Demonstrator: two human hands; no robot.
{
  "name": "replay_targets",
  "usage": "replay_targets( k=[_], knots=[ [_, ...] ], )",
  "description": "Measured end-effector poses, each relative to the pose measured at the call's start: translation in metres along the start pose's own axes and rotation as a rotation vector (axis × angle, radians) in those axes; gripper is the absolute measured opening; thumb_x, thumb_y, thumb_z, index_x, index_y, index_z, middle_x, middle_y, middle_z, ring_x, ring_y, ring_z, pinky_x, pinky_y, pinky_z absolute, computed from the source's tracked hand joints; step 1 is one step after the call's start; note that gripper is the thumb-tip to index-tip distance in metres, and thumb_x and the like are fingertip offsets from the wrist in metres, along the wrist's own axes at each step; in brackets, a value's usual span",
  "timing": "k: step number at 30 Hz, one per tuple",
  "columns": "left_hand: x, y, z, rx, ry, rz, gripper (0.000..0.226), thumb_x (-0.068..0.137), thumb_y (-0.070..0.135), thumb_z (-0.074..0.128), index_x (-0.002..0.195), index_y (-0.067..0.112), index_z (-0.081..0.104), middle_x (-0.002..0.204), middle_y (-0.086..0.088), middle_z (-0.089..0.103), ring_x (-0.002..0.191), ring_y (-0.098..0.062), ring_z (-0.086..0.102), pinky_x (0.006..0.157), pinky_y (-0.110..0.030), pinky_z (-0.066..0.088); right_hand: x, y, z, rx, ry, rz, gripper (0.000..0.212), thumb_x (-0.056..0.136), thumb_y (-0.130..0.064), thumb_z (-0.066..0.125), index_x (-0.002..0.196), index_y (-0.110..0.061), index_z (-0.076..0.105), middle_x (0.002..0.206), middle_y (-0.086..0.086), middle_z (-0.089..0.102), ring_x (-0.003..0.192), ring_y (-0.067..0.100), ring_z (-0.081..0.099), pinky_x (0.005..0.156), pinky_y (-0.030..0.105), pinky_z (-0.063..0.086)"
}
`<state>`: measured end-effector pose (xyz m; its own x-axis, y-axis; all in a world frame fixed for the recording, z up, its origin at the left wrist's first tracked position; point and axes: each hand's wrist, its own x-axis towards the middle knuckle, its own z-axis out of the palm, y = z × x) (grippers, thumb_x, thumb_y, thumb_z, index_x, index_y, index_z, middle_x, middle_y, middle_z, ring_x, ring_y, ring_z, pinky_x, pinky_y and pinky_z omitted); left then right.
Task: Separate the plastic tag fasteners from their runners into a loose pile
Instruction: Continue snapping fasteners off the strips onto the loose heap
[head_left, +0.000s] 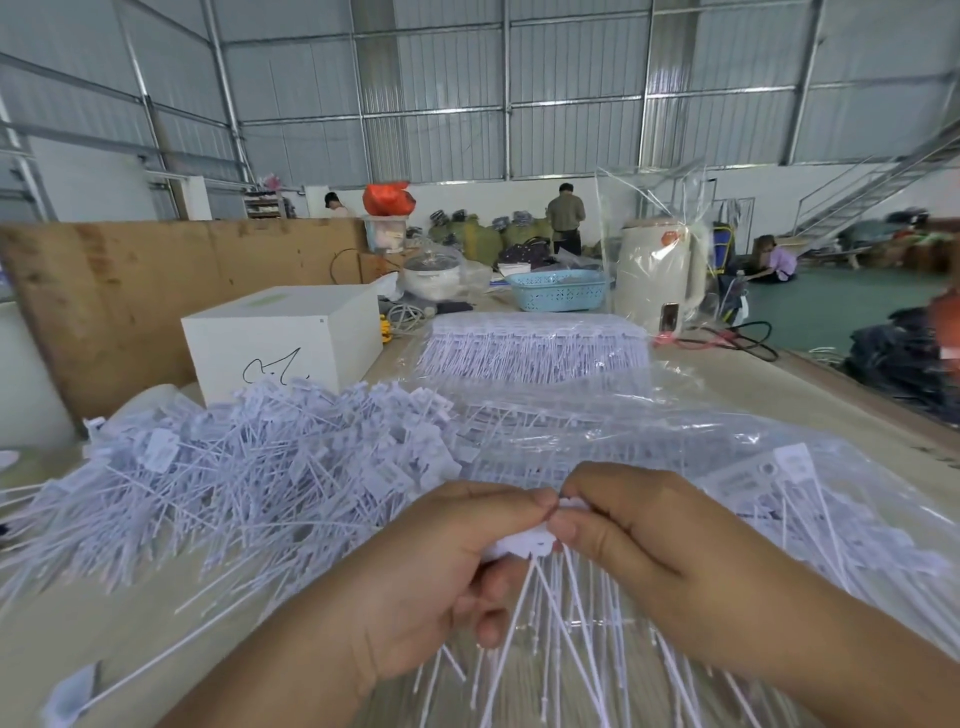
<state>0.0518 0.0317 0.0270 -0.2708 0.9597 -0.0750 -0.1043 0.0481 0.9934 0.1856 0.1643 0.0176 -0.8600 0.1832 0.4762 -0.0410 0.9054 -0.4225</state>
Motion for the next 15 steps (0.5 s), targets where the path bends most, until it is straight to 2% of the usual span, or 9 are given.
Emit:
replay_targets(
  k=[3,5,7,8,10,11,12,13,15],
  knots=[
    [0.003,-0.002,-0.003,0.056,0.018,0.007,0.022,0.067,0.042,0.068,0.069,0.020,0.073,0.040,0.002,0.036,0.032,-0.007,0.031,0.037,-0.019,0.035,0.001,-0.001,0.002,-0.016,-0.064,0.048,0.048,0.094,-0.061,0.032,0.087,-0.019,0.055,0.073,-0.005,0.052,0.068,0.016,0.050,0.064,0.037,0.043],
    [0.005,-0.002,-0.007,0.110,0.057,0.035,0.023,0.068,0.041,0.066,0.067,0.019,0.071,0.039,0.002,0.037,0.032,-0.007,0.032,0.037,-0.018,0.035,0.001,-0.001,-0.002,-0.181,-0.094,0.018,0.049,0.093,-0.064,0.023,0.096,-0.027,0.055,0.082,-0.012,0.054,0.081,0.007,0.050,0.085,0.033,0.045],
    [0.006,-0.002,-0.011,0.144,0.125,0.084,0.025,0.068,0.042,0.066,0.067,0.017,0.070,0.040,0.000,0.038,0.033,-0.010,0.032,0.037,-0.019,0.035,0.000,0.000,-0.007,-0.413,-0.071,-0.031,0.054,0.090,-0.063,0.015,0.113,-0.032,0.052,0.097,-0.017,0.055,0.100,0.003,0.047,0.118,0.029,0.016],
    [0.007,-0.003,-0.012,0.173,0.148,0.101,0.026,0.069,0.043,0.066,0.068,0.018,0.071,0.040,0.000,0.039,0.034,-0.011,0.034,0.039,-0.019,0.036,-0.001,-0.001,-0.009,-0.476,-0.053,-0.020,0.053,0.089,-0.060,0.015,0.118,-0.033,0.050,0.101,-0.017,0.055,0.104,0.004,0.046,0.120,0.029,-0.002],
    [0.007,-0.004,-0.013,0.274,0.156,0.124,0.026,0.075,0.048,0.065,0.071,0.023,0.072,0.040,0.001,0.042,0.034,-0.012,0.036,0.043,-0.020,0.036,-0.001,-0.003,-0.012,-0.497,-0.042,-0.013,0.043,0.088,-0.052,0.019,0.110,-0.033,0.051,0.092,-0.018,0.052,0.097,0.005,0.049,0.118,0.022,-0.004],
    [0.007,-0.005,-0.013,0.328,0.151,0.134,0.028,0.077,0.051,0.064,0.072,0.024,0.071,0.040,0.002,0.043,0.033,-0.013,0.037,0.044,-0.020,0.036,-0.001,-0.005,-0.012,-0.468,-0.053,-0.026,0.036,0.088,-0.050,0.022,0.100,-0.031,0.051,0.083,-0.019,0.049,0.087,0.005,0.051,0.113,0.013,0.009],
    [0.007,-0.005,-0.013,0.367,0.143,0.138,0.032,0.078,0.056,0.065,0.072,0.025,0.069,0.040,0.003,0.044,0.033,-0.013,0.038,0.045,-0.020,0.036,0.000,-0.006,-0.012,-0.418,-0.064,-0.039,0.030,0.089,-0.048,0.028,0.091,-0.030,0.051,0.074,-0.020,0.045,0.076,0.007,0.051,0.097,0.006,0.025],
    [0.007,-0.006,-0.012,0.382,0.133,0.129,0.036,0.077,0.062,0.067,0.073,0.026,0.069,0.040,0.004,0.045,0.034,-0.013,0.038,0.045,-0.020,0.036,0.001,-0.006,-0.012,-0.362,-0.071,-0.044,0.024,0.090,-0.047,0.035,0.086,-0.029,0.051,0.068,-0.019,0.043,0.070,0.008,0.050,0.077,0.009,0.032],
    [0.007,-0.007,-0.010,0.376,0.093,0.088,0.036,0.074,0.063,0.066,0.078,0.027,0.070,0.043,0.004,0.049,0.036,-0.012,0.040,0.044,-0.019,0.036,0.002,-0.006,-0.010,-0.328,-0.083,-0.059,0.017,0.094,-0.045,0.046,0.084,-0.032,0.050,0.065,-0.020,0.042,0.066,0.004,0.047,0.065,0.015,0.029]
  ],
)
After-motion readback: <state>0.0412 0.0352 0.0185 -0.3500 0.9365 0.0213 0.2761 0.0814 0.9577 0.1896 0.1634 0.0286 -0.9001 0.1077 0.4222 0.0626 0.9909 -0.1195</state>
